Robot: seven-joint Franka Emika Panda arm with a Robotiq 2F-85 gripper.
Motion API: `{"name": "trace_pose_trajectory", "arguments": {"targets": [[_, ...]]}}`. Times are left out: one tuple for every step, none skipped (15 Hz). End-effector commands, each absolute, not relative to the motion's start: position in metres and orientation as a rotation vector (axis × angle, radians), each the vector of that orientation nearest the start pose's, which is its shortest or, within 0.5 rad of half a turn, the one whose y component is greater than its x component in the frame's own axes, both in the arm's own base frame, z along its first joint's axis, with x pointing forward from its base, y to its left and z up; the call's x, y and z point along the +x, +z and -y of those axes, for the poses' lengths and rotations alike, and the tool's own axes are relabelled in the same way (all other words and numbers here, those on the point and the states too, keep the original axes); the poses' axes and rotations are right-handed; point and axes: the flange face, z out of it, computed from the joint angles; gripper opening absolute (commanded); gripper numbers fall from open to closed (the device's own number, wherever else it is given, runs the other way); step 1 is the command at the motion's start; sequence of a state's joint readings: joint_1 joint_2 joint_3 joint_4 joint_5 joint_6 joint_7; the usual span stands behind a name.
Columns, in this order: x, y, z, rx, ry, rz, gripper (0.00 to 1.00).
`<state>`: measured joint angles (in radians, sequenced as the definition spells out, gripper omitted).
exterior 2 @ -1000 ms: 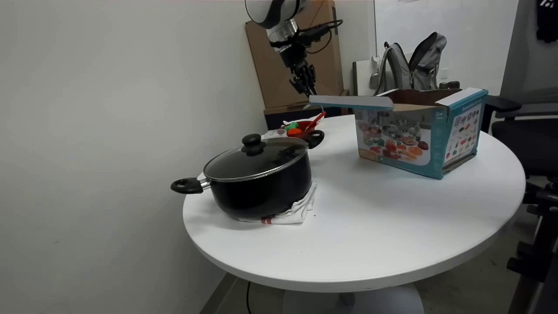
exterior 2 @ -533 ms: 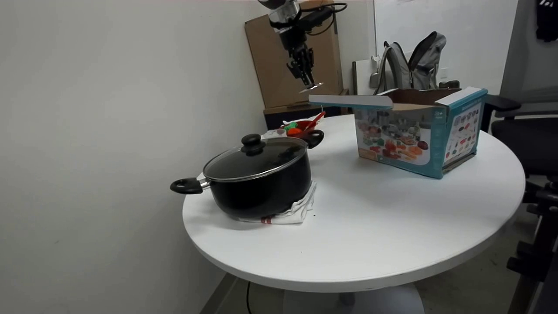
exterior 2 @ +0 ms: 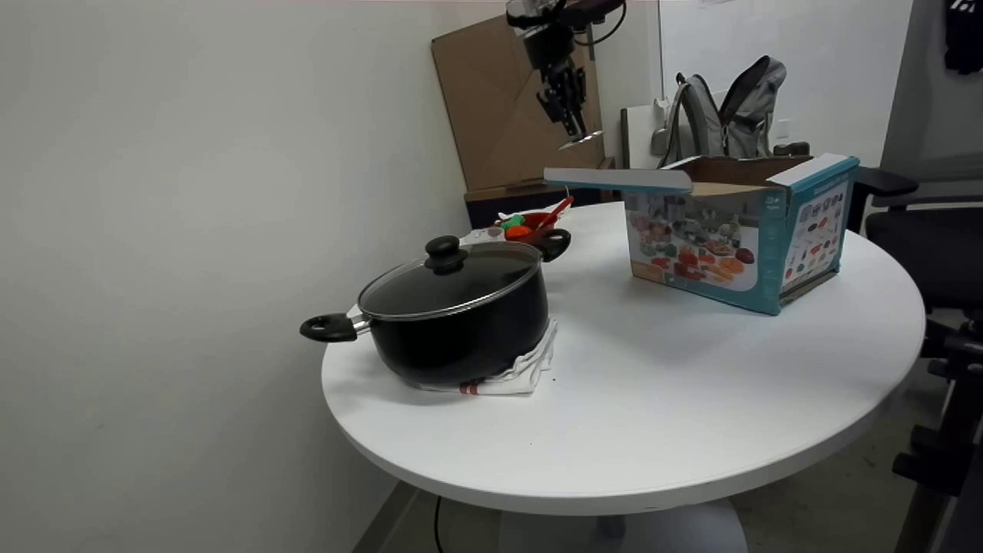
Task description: Put the red mug, salt shaker, silver pot, and silver lid in the box then close it
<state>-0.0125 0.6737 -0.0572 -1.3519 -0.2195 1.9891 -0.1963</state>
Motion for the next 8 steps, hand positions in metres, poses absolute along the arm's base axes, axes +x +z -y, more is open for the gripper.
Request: {"name": "trace_pose_trajectory", "arguments": {"targets": [[0.679, 0.336, 0.061, -3.327, 0.147, 0.462, 0.05], [0.669, 0.337, 0.063, -3.326, 0.157, 0.470, 0.05], [0.659, 0.337, 0.066, -3.329, 0.166, 0.476, 0.05], [0.649, 0.337, 0.068, -3.335, 0.166, 0.479, 0.05], [0.637, 0.336, 0.069, -3.337, 0.176, 0.484, 0.05], [0.626, 0.334, 0.071, -3.342, 0.178, 0.493, 0.05], [0.614, 0.333, 0.072, -3.347, 0.183, 0.507, 0.05], [0.603, 0.331, 0.072, -3.353, 0.182, 0.519, 0.05]]}}
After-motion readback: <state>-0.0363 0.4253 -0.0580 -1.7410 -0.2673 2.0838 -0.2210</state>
